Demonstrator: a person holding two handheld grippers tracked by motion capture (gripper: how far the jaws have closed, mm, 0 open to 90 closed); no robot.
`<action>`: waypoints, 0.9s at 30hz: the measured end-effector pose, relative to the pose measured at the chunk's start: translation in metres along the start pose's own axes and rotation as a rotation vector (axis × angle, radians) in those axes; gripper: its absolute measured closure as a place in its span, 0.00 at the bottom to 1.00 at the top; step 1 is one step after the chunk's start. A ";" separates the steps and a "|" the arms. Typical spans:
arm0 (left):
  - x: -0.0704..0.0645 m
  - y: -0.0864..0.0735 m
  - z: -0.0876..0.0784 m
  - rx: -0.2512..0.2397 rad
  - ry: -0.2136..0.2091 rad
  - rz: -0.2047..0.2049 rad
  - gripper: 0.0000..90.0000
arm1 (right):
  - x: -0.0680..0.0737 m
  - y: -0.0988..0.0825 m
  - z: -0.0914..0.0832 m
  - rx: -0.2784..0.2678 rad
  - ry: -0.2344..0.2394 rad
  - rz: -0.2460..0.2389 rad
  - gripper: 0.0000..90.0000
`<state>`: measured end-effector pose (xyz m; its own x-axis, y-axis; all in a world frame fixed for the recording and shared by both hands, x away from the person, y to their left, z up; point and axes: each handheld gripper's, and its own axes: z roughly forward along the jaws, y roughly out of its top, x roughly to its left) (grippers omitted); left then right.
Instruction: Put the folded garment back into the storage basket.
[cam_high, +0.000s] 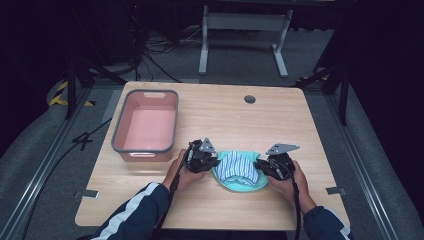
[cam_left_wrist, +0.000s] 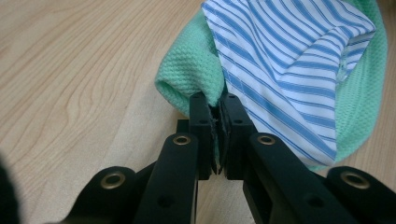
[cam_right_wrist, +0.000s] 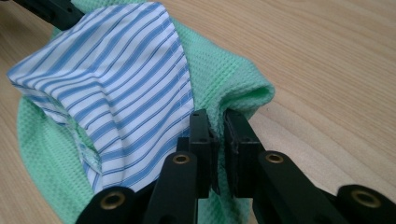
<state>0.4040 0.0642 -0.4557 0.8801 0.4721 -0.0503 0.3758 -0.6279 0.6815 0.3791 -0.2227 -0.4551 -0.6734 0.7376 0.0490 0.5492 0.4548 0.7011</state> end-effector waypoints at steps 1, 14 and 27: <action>0.000 0.002 -0.002 -0.007 0.000 0.000 0.95 | 0.000 0.002 -0.002 -0.005 0.002 0.002 0.92; 0.008 0.027 -0.034 -0.047 0.034 0.012 0.95 | 0.004 0.030 -0.023 -0.079 -0.018 -0.006 0.92; 0.022 0.043 -0.073 -0.062 0.102 0.021 0.95 | 0.013 0.076 -0.028 -0.127 -0.020 -0.021 0.92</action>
<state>0.4184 0.0927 -0.3742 0.8522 0.5219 0.0364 0.3366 -0.6002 0.7256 0.3982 -0.1920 -0.3813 -0.6734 0.7390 0.0199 0.4667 0.4042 0.7867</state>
